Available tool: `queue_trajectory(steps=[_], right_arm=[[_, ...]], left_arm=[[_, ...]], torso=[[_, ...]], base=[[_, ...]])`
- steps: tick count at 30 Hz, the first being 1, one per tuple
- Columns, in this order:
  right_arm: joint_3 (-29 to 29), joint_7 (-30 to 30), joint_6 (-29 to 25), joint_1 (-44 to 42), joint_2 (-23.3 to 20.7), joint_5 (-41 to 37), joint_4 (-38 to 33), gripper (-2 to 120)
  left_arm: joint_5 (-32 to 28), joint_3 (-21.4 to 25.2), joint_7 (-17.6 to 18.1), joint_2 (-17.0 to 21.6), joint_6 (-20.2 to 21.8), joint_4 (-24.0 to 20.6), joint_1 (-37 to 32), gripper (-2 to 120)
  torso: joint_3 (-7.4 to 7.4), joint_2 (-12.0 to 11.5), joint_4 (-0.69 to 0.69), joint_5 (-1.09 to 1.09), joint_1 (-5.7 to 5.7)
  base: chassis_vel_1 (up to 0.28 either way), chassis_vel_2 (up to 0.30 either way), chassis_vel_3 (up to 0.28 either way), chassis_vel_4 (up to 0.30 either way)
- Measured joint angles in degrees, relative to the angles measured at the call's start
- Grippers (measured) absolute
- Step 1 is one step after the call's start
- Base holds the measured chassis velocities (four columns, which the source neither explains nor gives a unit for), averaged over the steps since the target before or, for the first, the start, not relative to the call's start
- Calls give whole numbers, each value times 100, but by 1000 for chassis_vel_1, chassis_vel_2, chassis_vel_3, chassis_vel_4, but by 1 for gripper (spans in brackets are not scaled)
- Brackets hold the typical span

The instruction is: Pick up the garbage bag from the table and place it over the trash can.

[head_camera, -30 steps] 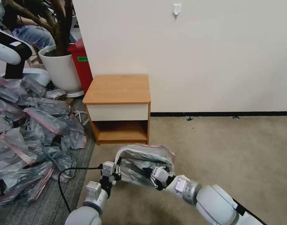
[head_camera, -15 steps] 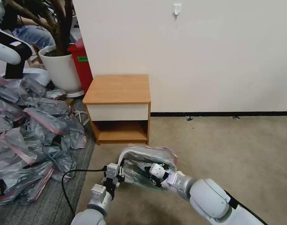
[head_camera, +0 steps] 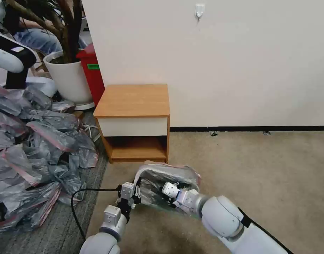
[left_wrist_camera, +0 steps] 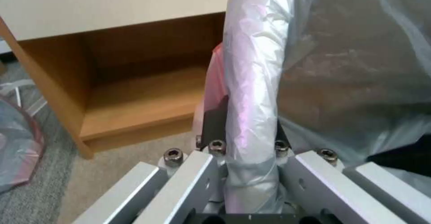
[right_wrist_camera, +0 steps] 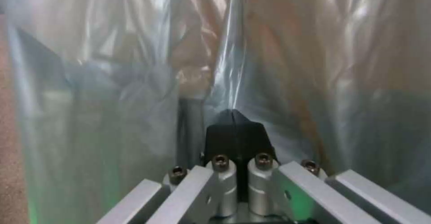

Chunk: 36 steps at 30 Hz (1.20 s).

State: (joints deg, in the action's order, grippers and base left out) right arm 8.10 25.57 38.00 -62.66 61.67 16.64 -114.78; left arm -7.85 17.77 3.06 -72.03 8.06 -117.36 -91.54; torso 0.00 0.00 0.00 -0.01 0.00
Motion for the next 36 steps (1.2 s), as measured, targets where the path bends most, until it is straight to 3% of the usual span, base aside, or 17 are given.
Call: queue_trajectory(steps=[18, 36], right_arm=[[220, 114, 248, 334, 567, 598, 738, 0], [98, 137, 242, 363, 587, 636, 1049, 0]], left_arm=[[-59, -12, 14, 84, 2, 2, 34, 3], [-129, -37, 14, -7, 2, -98, -92, 3]], torso=[[0, 0, 0, 0, 0], [0, 0, 0, 1, 0]], base=[[0, 0, 0, 0], [0, 0, 0, 0]])
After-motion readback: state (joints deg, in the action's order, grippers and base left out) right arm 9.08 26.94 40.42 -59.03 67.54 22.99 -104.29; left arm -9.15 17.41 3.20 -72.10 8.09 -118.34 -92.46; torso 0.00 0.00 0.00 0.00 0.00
